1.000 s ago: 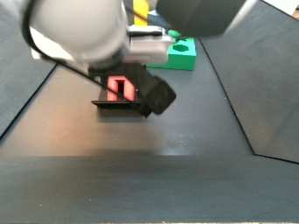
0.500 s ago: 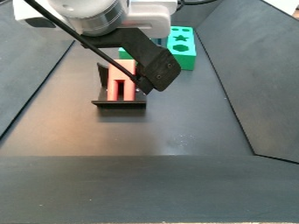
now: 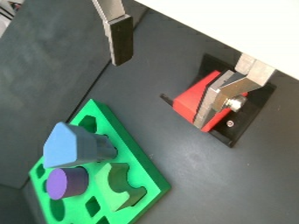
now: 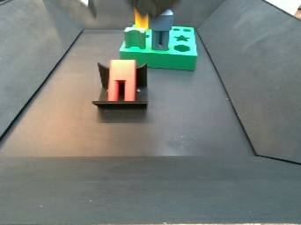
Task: Pick up the square-circle object. Move up. Place the square-circle object on the fixture. Regrasp the square-circle object. Move to above the board. Insert the square-circle object.
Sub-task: Regrasp the square-circle object.
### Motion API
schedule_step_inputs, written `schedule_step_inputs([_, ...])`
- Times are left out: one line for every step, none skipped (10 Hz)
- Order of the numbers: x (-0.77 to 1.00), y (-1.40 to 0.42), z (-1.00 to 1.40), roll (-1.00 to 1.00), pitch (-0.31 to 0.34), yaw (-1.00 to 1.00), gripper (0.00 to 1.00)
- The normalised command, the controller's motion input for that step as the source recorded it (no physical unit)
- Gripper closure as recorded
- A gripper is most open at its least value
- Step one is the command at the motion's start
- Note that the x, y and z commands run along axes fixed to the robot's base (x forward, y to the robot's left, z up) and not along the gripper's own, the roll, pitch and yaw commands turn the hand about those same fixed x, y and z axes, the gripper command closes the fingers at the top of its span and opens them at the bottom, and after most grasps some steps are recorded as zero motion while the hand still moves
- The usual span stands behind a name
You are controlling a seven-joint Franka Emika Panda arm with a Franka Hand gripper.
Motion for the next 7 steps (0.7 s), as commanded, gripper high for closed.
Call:
schedule_step_inputs([-0.05,-0.45,0.09,1.00,0.019,0.02,0.00])
schedule_step_inputs([-0.03,-0.19,0.04,1.00,0.018,0.02,0.00])
schedule_step_inputs([-0.03,-0.03,0.05,1.00,0.016,0.02,0.00])
schedule_step_inputs([-0.03,-0.03,0.02,1.00,0.012,0.02,0.00])
schedule_step_inputs([-0.03,-0.04,0.01,1.00,0.009,0.02,0.00])
schedule_step_inputs([-0.04,-0.03,0.01,1.00,0.001,0.02,0.00])
schedule_step_inputs([-0.04,-0.02,0.01,1.00,-0.004,0.03,0.00])
